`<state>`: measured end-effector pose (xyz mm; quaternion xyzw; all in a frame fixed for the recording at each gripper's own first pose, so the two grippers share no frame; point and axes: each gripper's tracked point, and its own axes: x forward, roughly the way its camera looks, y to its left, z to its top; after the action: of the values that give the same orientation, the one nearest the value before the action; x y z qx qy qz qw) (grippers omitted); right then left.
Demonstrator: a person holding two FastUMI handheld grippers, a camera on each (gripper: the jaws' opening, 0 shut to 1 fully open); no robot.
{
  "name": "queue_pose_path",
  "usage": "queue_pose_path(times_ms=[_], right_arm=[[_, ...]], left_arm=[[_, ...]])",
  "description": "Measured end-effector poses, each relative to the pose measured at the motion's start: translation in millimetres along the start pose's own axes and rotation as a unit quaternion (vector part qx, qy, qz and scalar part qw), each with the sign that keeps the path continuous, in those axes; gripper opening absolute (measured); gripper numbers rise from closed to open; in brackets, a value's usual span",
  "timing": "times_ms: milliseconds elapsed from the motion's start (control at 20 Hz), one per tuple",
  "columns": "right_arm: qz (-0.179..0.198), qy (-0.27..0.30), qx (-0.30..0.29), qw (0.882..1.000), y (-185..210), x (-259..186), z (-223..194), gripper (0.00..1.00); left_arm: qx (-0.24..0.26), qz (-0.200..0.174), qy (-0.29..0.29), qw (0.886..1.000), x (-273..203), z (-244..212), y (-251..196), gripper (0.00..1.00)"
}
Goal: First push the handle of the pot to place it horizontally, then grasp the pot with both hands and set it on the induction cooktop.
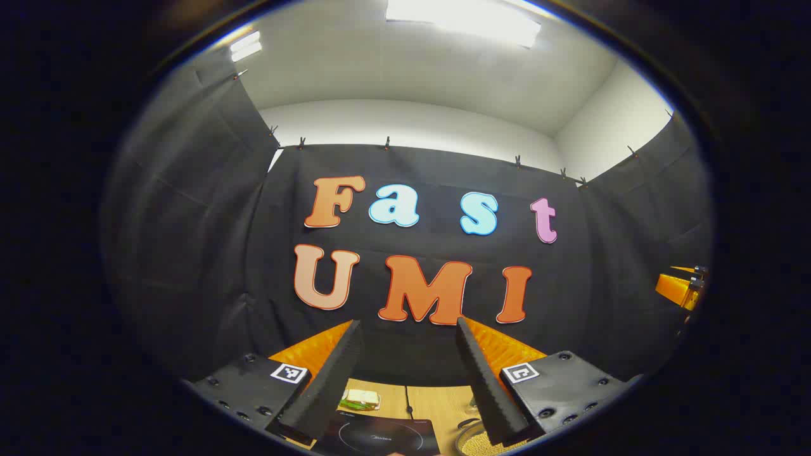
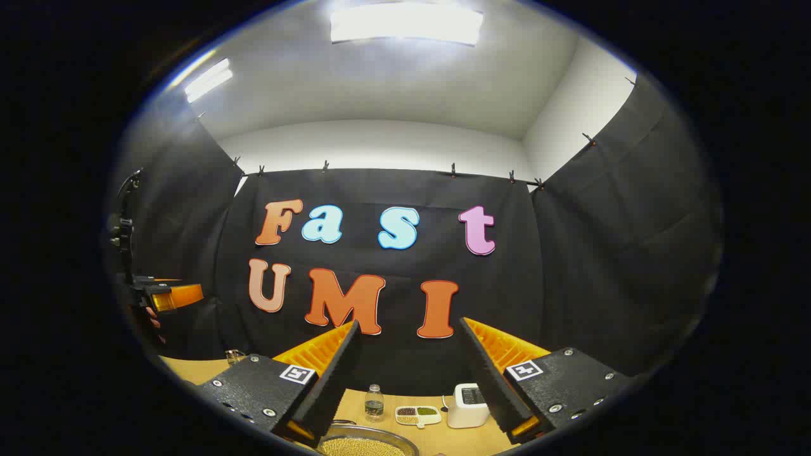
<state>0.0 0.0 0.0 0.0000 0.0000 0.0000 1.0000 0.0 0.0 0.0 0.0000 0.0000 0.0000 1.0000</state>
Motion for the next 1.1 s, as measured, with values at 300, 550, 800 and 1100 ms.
queue_pose_path(times_ms=[300, 550, 800, 1100], right_arm=[[-0.002, 0.006, 0.0, 1.0, 9, 10, -3, 0.94], [0.009, -0.006, -0.003, 1.0, 25, 14, -3, 0.94], [0.014, -0.014, -0.004, 1.0, 37, 18, 1, 0.94], [0.019, -0.006, -0.012, 1.0, 45, 20, -7, 0.93]], left_arm=[[-0.024, -0.031, -0.045, 0.998, -7, 17, 5, 0.97], [-0.041, -0.009, -0.037, 0.998, -4, 6, 23, 0.97], [-0.032, -0.006, -0.022, 0.999, 2, -3, 35, 0.97], [-0.023, -0.012, -0.028, 0.999, -3, 0, 36, 0.97]])
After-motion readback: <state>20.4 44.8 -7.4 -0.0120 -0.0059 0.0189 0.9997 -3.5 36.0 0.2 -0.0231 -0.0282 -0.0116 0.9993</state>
